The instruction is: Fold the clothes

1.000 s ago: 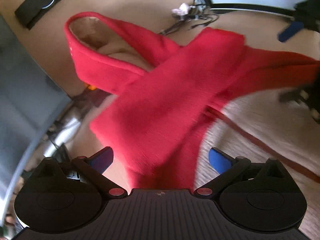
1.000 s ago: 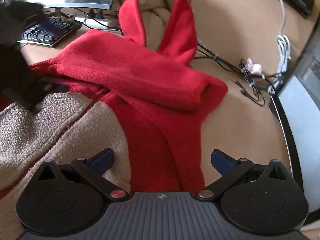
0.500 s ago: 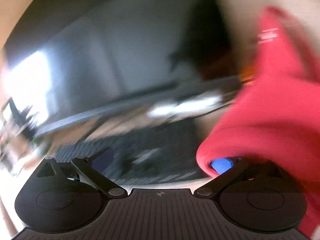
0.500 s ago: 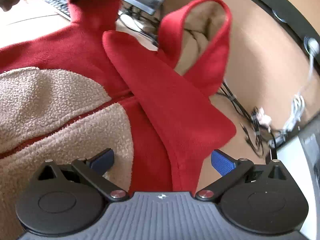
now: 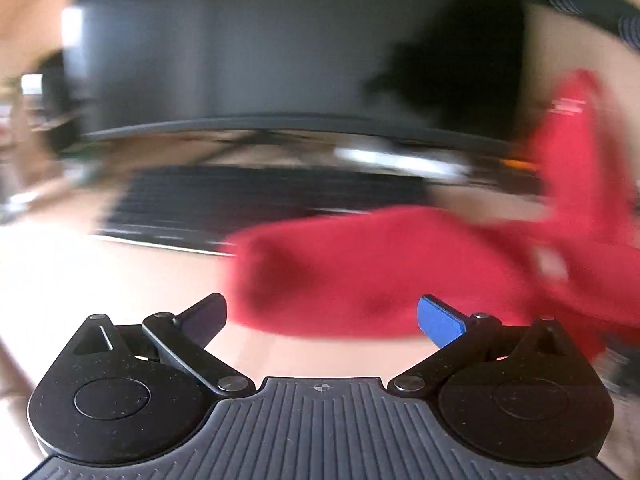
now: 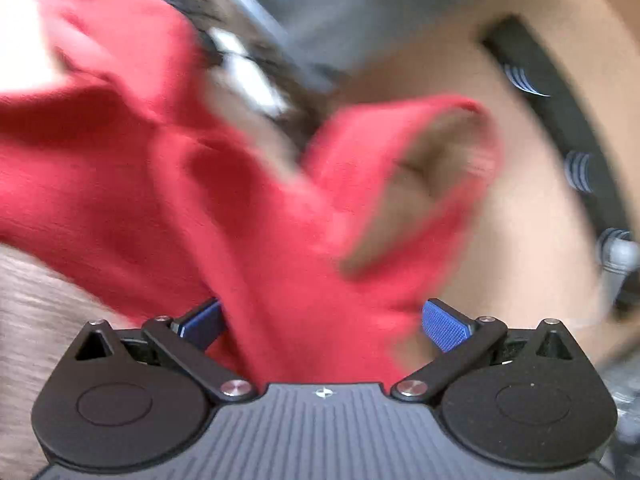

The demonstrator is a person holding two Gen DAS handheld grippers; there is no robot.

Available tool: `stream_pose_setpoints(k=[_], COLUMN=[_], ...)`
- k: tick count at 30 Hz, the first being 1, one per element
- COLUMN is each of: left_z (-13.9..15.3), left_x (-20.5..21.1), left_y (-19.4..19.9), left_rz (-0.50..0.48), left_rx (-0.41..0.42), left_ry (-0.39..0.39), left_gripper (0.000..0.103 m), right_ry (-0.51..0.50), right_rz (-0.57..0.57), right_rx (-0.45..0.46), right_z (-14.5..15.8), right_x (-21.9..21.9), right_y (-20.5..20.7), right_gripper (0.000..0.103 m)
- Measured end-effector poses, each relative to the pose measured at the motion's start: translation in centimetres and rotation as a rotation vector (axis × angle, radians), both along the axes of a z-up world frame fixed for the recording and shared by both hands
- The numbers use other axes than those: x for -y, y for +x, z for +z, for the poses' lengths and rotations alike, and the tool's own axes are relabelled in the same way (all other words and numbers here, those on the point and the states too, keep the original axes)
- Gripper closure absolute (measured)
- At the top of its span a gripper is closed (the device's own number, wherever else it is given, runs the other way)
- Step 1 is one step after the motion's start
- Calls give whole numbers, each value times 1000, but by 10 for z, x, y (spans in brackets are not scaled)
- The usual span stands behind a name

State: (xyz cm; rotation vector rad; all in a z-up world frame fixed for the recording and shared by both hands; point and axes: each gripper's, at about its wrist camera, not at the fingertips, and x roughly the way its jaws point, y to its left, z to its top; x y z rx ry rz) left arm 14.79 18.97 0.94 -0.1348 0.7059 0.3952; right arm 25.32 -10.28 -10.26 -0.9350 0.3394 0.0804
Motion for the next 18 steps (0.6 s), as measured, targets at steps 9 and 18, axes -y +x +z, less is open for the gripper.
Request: stream_pose_setpoints(k=[9,18], left_z=[-22,-63], left_x=[83,122], left_y=[22,70], left_rz=[-337,-459], left_rx=[-14,-122], left_ry=[-63,-179], left_gripper=[0,0], right_ry=[227,428], right_rz=[-631,-305], right_rx=[246,98], right_z=[82,138], right_x=[173,152], right_y=[-48,-44], right_gripper=[0,0])
